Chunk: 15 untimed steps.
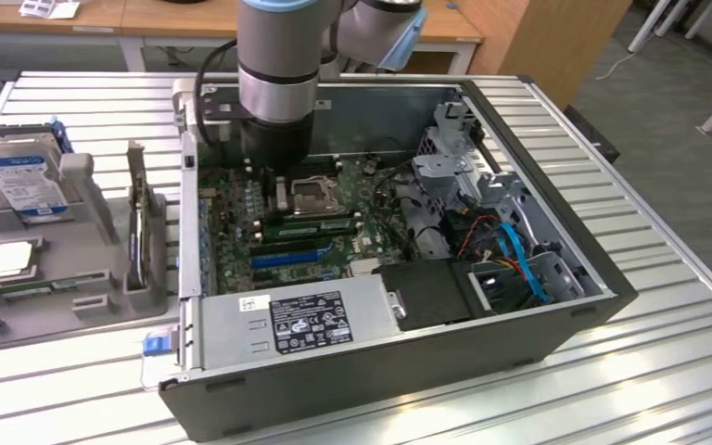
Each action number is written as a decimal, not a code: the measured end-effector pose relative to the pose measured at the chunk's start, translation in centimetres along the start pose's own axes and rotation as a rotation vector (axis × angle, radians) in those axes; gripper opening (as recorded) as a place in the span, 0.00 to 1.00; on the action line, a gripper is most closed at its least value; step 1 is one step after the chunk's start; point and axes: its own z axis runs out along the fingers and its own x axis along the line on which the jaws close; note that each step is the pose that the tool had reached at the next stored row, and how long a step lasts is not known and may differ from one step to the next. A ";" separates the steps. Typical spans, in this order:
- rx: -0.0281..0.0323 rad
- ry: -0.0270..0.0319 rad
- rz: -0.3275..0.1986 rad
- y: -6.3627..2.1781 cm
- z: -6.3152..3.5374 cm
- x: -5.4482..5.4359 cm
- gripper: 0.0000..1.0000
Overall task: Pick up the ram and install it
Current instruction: 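Press down the ram until it locks into place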
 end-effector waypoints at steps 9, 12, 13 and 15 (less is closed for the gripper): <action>-0.0004 0.0007 0.000 -0.02 1.20 0.0 0.10; 0.0005 -0.0005 0.000 -0.02 0.27 0.0 0.10; 0.0000 0.0002 0.001 0.01 -0.22 0.0 0.10; 0.0002 -0.0001 0.002 0.01 -0.51 0.0 0.10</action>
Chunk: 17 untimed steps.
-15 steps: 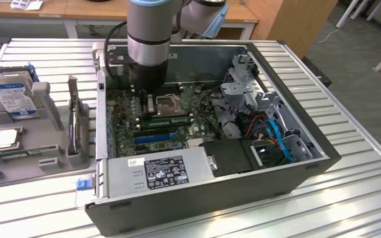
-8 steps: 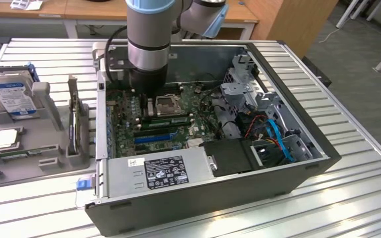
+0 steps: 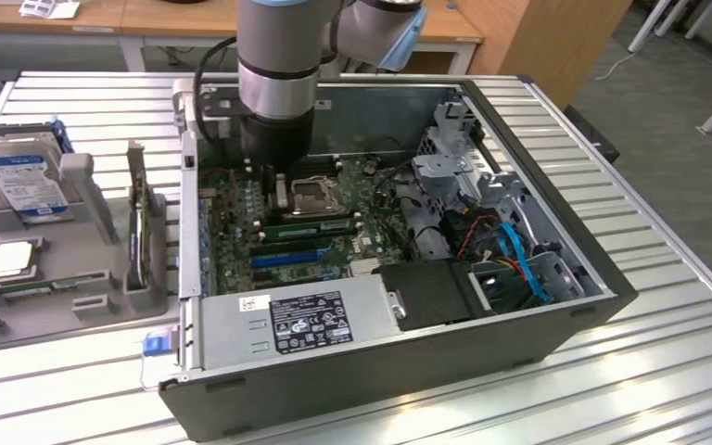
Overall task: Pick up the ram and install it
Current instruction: 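Press down the ram until it locks into place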
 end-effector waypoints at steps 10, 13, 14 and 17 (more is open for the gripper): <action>-0.0260 0.0003 0.000 -3.58 -0.34 0.0 0.10; -0.0417 0.0005 -0.001 -4.62 -0.77 0.0 0.10; -0.0469 0.0004 -0.001 -4.95 -0.89 0.0 0.10; -0.0551 0.0004 -0.001 -5.63 -1.03 0.0 0.10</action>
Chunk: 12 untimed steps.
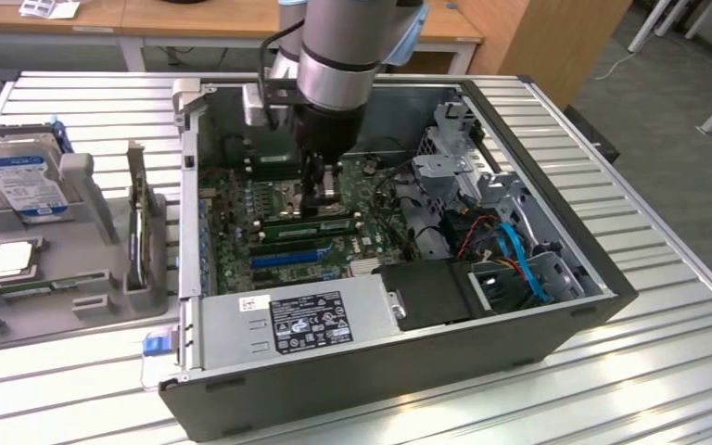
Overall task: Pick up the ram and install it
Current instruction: 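Press down the ram until it locks into place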
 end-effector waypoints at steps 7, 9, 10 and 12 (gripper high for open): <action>-0.0001 0.0097 0.001 -0.10 -1.51 0.0 0.10; -0.0002 0.0122 0.001 -0.03 -2.43 0.0 0.10; 0.0000 0.0129 0.001 0.01 -2.87 0.0 0.10; -0.0001 0.0154 0.001 0.08 -3.74 0.0 0.10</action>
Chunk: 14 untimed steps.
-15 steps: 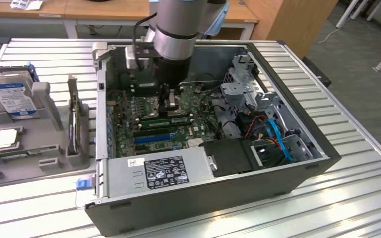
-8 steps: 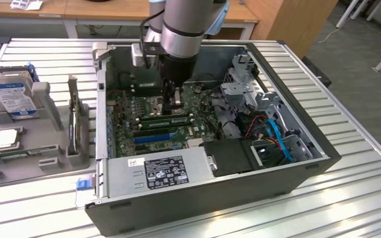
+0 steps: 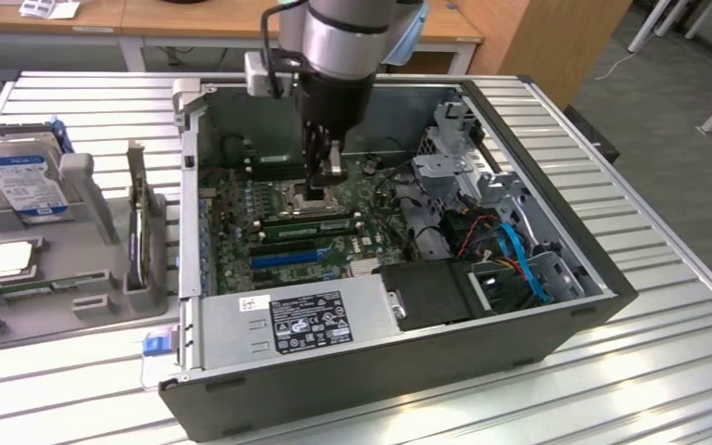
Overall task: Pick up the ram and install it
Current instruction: 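Press down the ram until it locks into place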
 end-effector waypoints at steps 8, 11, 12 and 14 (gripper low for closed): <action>0.0000 0.0056 0.000 -1.04 -0.82 0.0 0.10; 0.0000 0.0060 -0.002 -1.75 -1.02 0.0 0.10; 0.0001 0.0059 -0.004 -1.72 -1.38 0.0 0.10; 0.0002 0.0062 -0.007 -1.65 -2.28 0.1 0.10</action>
